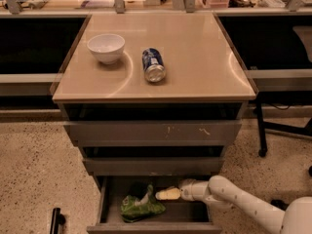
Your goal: Pick green rice chip bag from bottom drawer and place on counter
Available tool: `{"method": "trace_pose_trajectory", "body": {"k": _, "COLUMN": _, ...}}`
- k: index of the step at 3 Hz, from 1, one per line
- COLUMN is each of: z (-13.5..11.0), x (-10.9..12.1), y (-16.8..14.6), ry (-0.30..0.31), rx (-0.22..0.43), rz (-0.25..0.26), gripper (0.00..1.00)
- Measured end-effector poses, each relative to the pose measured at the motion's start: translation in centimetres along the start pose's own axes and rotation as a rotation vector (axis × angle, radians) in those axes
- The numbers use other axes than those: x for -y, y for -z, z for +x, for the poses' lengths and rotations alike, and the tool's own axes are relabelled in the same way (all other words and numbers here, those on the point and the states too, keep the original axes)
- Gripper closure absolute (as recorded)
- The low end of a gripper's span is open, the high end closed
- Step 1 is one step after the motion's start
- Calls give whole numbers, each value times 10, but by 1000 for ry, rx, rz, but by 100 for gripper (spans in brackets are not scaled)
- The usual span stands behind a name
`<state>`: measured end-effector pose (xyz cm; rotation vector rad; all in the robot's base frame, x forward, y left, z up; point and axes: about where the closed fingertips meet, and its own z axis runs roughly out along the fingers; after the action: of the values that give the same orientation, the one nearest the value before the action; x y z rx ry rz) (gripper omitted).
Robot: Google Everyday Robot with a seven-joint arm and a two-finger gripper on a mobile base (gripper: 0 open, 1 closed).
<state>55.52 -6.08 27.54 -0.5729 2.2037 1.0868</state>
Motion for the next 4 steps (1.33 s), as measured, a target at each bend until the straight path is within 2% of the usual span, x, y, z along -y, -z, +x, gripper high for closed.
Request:
{"method": "trace_pose_trajectory", "body": {"k": 2, "z": 16, "x": -3, "y": -51, "ry": -1, "rx": 10, "rz": -55, "gripper": 0}}
{"method": "trace_pose_trajectory", "body": {"k": 4, "z": 30, "x": -8, "y": -99, "ry": -2, "rx": -73, "rz": -119, "gripper": 0}}
